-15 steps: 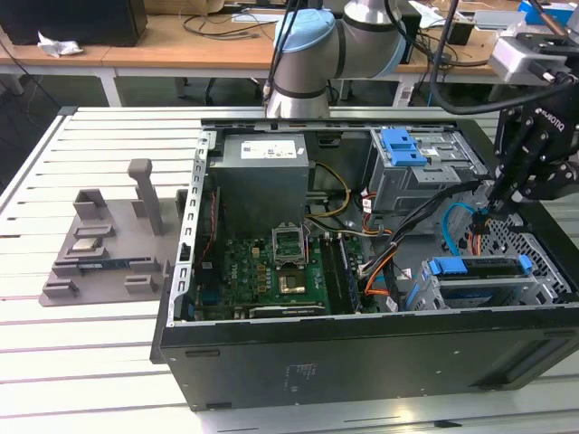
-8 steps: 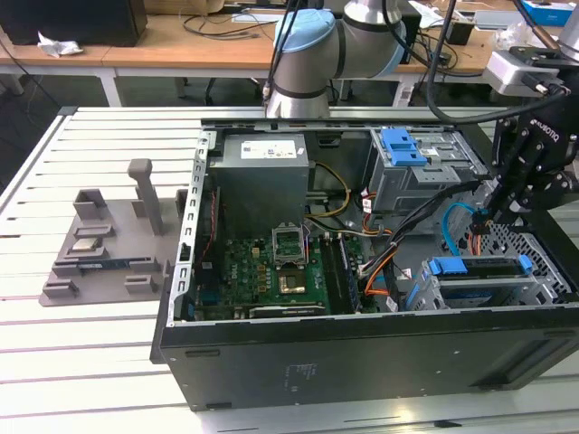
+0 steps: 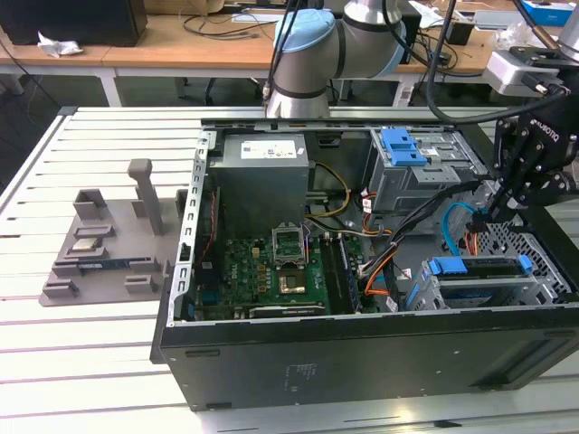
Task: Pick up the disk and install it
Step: 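Insert the first disk wire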
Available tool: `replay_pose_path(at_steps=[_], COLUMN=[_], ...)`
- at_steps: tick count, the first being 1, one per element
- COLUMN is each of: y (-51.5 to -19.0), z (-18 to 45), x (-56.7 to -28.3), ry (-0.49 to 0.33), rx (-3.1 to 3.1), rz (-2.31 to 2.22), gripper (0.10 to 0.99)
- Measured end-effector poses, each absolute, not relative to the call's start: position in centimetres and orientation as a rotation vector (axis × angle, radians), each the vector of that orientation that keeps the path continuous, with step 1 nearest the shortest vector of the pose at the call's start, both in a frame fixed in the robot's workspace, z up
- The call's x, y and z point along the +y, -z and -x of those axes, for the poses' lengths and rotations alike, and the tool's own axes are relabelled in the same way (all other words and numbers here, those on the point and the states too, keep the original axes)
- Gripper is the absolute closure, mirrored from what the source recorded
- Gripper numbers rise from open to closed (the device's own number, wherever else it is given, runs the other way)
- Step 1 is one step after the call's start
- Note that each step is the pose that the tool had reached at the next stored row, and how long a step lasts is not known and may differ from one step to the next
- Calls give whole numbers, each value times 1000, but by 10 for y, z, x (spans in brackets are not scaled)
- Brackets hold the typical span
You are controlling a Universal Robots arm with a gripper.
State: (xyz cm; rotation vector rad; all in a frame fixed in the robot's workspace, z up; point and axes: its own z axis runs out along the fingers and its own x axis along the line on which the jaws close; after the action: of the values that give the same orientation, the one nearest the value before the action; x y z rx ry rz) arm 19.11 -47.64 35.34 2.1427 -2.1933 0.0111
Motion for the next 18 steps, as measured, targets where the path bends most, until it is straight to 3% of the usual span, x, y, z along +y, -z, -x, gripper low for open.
replay_pose_path(at_steps=[8,18], y=[-353,-348], z=[-187,-180], x=[-477,-518], ry=[-12,-11], rx=[-2193,-2193], rz=[-2142,-2143], gripper=[918,918])
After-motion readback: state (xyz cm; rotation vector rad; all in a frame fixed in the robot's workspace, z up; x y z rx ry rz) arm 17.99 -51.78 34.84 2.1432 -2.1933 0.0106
